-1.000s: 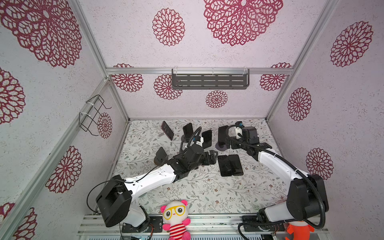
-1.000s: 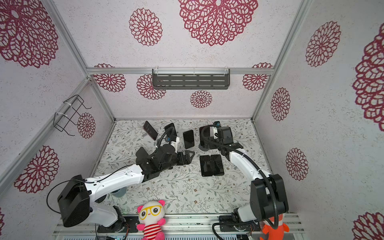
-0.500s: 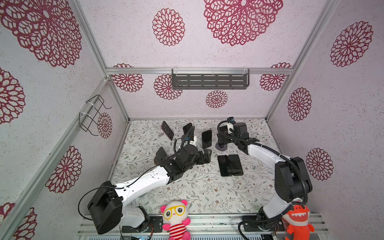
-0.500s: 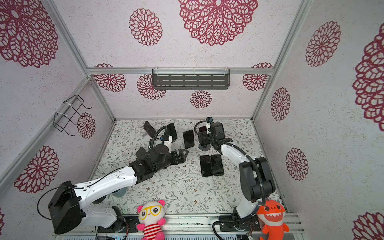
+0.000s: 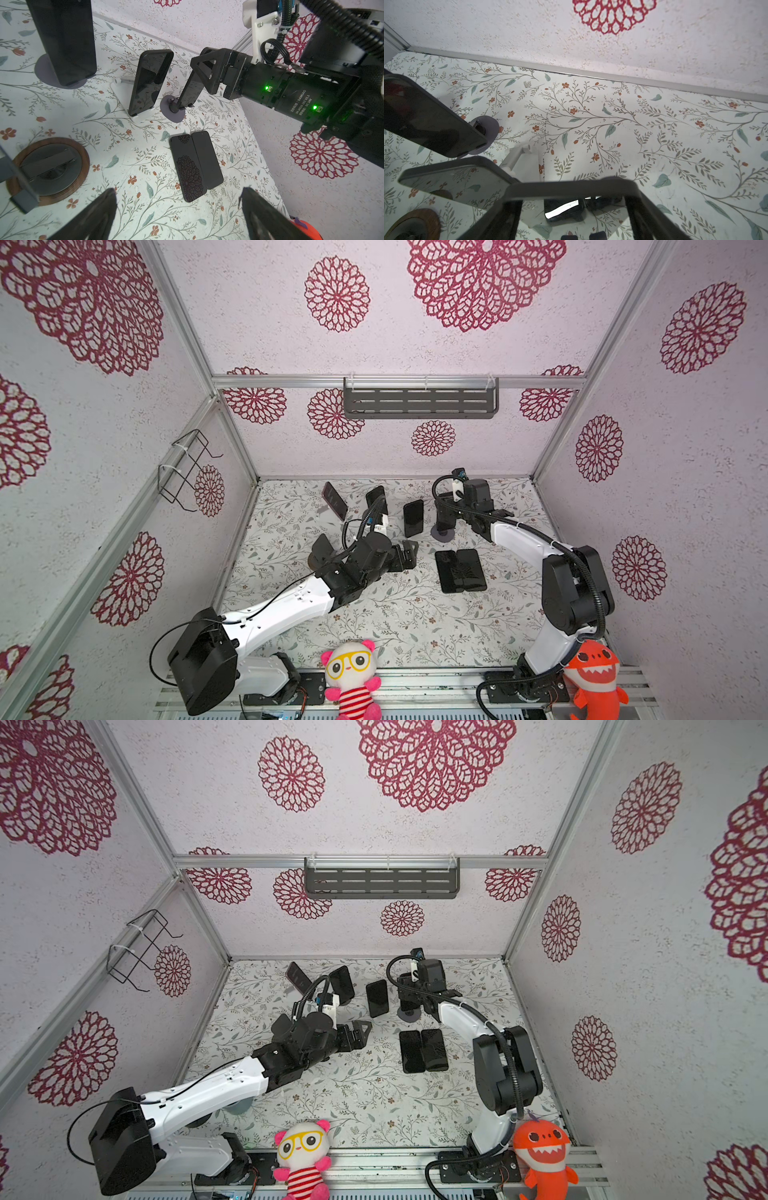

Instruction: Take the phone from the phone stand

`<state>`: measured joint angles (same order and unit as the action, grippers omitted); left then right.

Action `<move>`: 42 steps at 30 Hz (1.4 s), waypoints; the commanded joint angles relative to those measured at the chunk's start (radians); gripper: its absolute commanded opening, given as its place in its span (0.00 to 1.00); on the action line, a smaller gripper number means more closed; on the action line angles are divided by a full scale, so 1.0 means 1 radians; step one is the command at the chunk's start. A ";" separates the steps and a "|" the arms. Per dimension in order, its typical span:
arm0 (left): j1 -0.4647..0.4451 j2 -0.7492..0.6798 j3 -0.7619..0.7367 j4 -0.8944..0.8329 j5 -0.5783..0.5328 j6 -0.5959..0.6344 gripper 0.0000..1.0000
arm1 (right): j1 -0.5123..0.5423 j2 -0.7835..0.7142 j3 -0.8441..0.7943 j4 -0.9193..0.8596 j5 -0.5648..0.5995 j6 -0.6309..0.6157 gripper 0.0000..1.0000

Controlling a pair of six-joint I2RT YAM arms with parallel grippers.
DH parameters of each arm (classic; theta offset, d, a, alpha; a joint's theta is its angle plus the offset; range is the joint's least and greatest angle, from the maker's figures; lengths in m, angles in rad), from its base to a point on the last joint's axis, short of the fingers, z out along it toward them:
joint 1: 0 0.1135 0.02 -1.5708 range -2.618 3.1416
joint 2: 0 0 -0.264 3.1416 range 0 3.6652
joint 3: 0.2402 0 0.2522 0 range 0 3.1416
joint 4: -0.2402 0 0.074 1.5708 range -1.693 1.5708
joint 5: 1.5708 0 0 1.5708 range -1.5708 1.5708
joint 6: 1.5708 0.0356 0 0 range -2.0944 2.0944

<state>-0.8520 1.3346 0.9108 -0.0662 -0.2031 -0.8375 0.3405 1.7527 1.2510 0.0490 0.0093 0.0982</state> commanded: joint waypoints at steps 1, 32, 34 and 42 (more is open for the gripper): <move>0.012 -0.018 -0.016 -0.003 -0.025 0.000 0.97 | -0.001 0.005 0.035 -0.006 0.025 0.003 0.77; 0.013 0.140 0.138 0.032 0.120 0.173 0.91 | -0.001 -0.293 0.086 -0.336 -0.019 0.126 0.67; 0.014 0.168 0.163 0.050 0.176 0.210 0.84 | -0.001 -0.310 0.090 -0.392 -0.063 0.129 0.67; 0.041 0.268 0.263 0.027 0.331 0.298 0.62 | -0.003 -0.381 0.049 -0.508 -0.290 0.100 0.67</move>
<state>-0.8413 1.5803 1.1454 -0.0490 0.0437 -0.5907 0.3405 1.4364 1.2957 -0.4301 -0.1596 0.1944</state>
